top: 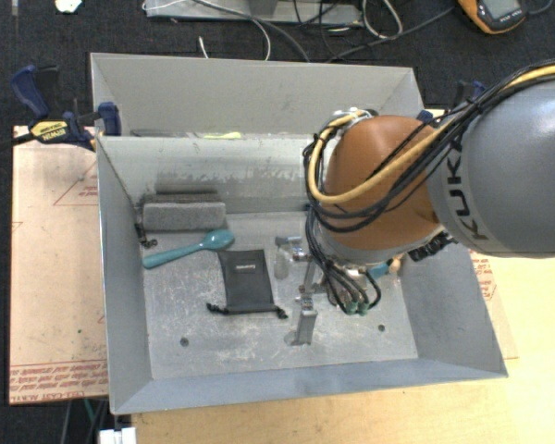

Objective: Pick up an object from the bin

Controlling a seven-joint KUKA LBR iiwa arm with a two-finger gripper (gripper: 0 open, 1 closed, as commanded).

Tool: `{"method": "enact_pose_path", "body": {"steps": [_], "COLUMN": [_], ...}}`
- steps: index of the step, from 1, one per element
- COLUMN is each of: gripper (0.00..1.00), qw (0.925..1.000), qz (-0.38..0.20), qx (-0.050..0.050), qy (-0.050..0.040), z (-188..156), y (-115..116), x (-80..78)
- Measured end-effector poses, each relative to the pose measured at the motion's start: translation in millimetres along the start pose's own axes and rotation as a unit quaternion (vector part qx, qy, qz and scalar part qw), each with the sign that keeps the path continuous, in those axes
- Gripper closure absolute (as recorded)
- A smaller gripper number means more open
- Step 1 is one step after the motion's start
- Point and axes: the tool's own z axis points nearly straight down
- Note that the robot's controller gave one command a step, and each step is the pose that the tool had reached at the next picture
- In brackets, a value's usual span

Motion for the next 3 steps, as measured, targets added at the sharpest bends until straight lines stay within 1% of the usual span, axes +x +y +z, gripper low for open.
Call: {"method": "enact_pose_path", "body": {"steps": [1,2,3], "gripper": [0.0,0.0,0.0], "qw": [1.0,1.0,0.9983], "qz": [0.0,-0.005,-0.059], "qx": [0.0,-0.001,-0.001], "qy": [0.0,-0.0028,-0.0033], "z": [0.0,79.2,72.0], "y": [-0.1,11.6,19.3], "x": [0.0,-24.6,-44.1]}}
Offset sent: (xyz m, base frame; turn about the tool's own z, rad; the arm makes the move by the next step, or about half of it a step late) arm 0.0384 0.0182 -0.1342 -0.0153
